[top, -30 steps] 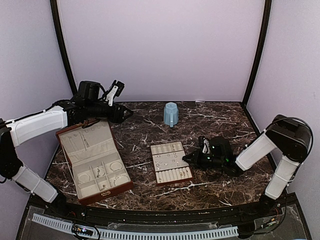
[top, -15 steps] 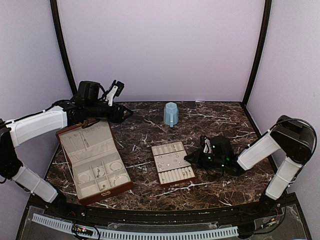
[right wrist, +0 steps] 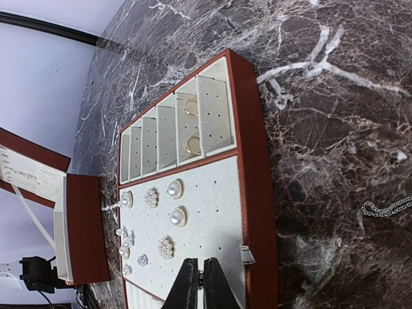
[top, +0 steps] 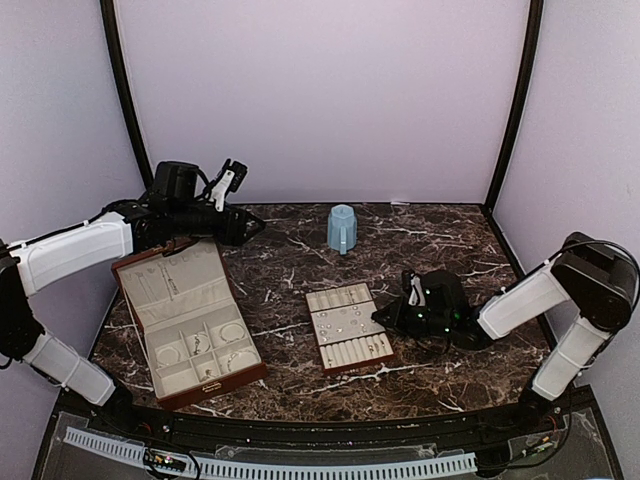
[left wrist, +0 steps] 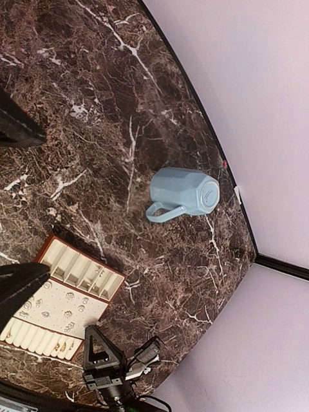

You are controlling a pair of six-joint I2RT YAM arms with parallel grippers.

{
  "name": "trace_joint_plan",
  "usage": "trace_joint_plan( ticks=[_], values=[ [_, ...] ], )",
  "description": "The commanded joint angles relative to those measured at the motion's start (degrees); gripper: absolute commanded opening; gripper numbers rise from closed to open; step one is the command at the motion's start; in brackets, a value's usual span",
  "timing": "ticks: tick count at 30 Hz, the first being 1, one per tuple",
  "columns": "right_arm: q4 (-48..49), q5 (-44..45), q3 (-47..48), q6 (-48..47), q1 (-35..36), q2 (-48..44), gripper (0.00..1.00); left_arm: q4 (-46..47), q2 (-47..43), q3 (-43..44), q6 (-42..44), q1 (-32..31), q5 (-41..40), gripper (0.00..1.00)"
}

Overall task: Organize the mixed jewelry
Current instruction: Insert the earring into the earring holder.

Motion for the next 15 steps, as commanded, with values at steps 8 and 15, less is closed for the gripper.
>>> trace_joint_plan(
  ticks=[8,15],
  values=[
    [-4.02,0.65,2.49,-2.7,0.37,-1.48,0.08,0.88,-2.42,-0.93,-0.1,0.29,0.07,0.64],
    [-6.87,1.73,3.17,-3.91,0.37,-2.88,0.09,0.88,-2.48,-0.94,-0.06,0.27,0.04,0.64]
  ],
)
